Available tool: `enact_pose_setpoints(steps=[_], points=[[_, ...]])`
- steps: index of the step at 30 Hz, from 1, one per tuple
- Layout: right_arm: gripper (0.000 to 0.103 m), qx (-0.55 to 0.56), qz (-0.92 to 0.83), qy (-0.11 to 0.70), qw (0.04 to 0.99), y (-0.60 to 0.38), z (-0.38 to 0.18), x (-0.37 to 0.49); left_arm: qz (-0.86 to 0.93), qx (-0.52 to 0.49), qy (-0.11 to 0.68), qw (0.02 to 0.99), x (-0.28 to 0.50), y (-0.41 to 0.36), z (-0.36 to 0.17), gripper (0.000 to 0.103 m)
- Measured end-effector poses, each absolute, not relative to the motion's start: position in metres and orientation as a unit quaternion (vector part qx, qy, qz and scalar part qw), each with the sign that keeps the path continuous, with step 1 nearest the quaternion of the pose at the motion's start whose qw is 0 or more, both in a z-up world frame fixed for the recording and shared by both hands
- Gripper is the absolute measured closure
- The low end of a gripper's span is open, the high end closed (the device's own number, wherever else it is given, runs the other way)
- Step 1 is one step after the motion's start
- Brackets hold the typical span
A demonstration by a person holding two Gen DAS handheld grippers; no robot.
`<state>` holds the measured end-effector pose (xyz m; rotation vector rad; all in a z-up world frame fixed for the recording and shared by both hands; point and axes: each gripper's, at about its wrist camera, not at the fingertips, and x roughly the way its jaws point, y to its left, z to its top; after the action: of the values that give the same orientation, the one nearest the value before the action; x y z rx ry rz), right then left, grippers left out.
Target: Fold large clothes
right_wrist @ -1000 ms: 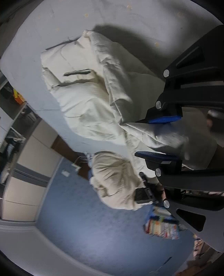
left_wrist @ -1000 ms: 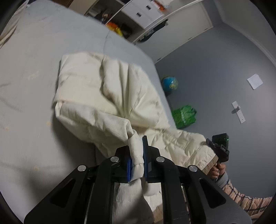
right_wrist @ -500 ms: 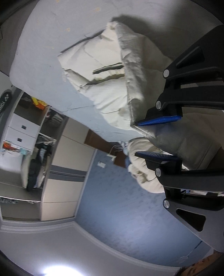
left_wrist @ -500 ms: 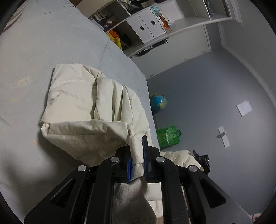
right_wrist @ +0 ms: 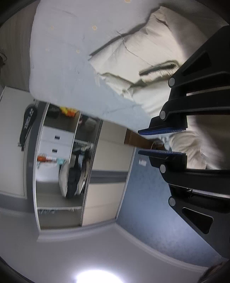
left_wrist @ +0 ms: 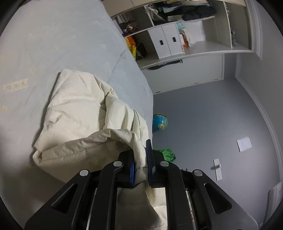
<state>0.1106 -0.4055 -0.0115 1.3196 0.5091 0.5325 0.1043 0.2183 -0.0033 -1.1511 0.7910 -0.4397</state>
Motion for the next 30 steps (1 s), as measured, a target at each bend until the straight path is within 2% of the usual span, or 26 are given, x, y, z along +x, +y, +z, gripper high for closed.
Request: enact_pose_setpoints(steps=[4,17,19,20,21,23,25,30], points=[[0.089,0.602,0.234,0.254,0.72,-0.394,-0.02,0.128,-0.184,-0.535,0.365,0.74,0.128,0.219,-0.014,0.093],[0.087,0.6,0.077,0.178,0.776,-0.417,-0.027,0.132,-0.114,-0.614,0.368,0.688,0.169,0.222,-0.063,0.09],[0.078,0.558,0.061,0.205,0.802,-0.413,-0.014,0.133,-0.112,-0.612,0.371,0.689,0.171,0.223,-0.063,0.089],[0.066,0.527,0.062,0.21,0.821,-0.407,-0.005,0.134,-0.112,-0.612,0.372,0.689,0.171,0.223,-0.063,0.088],[0.048,0.476,0.066,0.214,0.851,-0.398,0.012,0.132,-0.112,-0.612,0.372,0.688,0.171,0.224,-0.063,0.088],[0.032,0.38,0.071,0.207,0.899,-0.378,0.042,0.123,-0.112,-0.618,0.371,0.684,0.17,0.224,-0.064,0.084],[0.031,0.28,0.088,0.194,0.936,-0.349,0.068,0.107,-0.113,-0.621,0.369,0.682,0.169,0.224,-0.063,0.081],[0.031,0.129,0.153,0.195,0.96,-0.295,0.095,0.062,-0.117,-0.626,0.359,0.682,0.169,0.222,-0.062,0.074]])
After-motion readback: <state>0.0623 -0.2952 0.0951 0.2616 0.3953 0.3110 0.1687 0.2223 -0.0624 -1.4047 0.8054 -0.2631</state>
